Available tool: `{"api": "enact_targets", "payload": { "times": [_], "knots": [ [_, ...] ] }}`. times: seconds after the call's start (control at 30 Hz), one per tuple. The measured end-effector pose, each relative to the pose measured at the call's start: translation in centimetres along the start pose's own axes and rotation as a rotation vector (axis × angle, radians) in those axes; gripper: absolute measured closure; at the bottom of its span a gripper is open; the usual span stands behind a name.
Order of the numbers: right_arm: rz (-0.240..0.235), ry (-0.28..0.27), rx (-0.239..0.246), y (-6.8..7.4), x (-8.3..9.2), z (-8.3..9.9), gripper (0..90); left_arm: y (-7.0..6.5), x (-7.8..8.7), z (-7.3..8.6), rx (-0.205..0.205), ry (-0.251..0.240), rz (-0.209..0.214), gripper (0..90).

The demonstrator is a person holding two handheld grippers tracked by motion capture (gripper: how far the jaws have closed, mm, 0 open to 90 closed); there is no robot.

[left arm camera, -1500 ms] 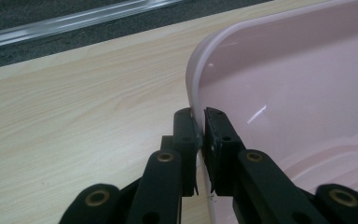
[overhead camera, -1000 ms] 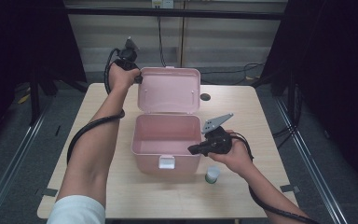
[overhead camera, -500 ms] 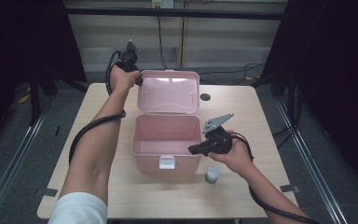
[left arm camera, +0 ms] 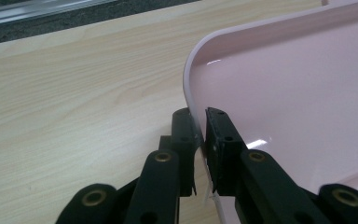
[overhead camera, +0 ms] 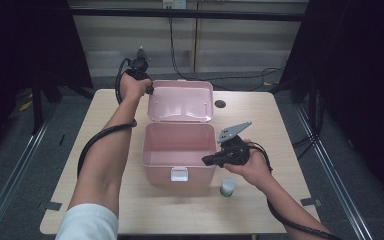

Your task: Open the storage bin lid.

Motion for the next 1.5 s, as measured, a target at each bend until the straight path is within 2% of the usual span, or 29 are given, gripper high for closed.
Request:
{"api": "enact_targets", "payload": {
  "times": [0.1,0.37,0.47,0.97,1.2,1.37,1.5],
  "knots": [
    [0.0,-0.006,0.001,0.0,0.0,0.0,90.0,0.0,-0.3,0.0,0.013,-0.001,0.006,82.1],
    [0.001,-0.002,-0.002,0.0,0.0,0.0,90.0,0.1,-0.8,0.3,0.009,0.004,0.008,81.6],
    [0.001,-0.003,-0.001,0.0,0.0,0.0,90.0,0.2,-1.1,0.5,0.021,0.009,0.009,81.5],
    [0.0,-0.001,0.001,0.0,0.0,0.0,90.0,0.3,-1.3,1.0,0.013,0.014,0.009,82.0],
    [0.011,0.003,0.004,0.1,0.0,0.0,90.0,0.2,-0.7,1.7,0.007,0.015,0.021,76.6],
    [0.025,0.016,0.005,0.1,-0.1,-0.1,90.0,0.1,-0.2,2.2,0.004,0.003,0.025,65.7],
    [0.034,0.021,0.006,0.1,-0.1,-0.1,90.0,0.2,0.4,2.9,0.001,0.001,0.029,62.9]
  ]
}}
Point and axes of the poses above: each handheld gripper's, and its own axes: x roughly backward along the jaws, z roughly out of its underside, y roughly to its left, the point moved 7 cm from there along -x, roughly forward along the jaws, and after that the axes turned 10 degrees about -z, right-handed, at the moved point
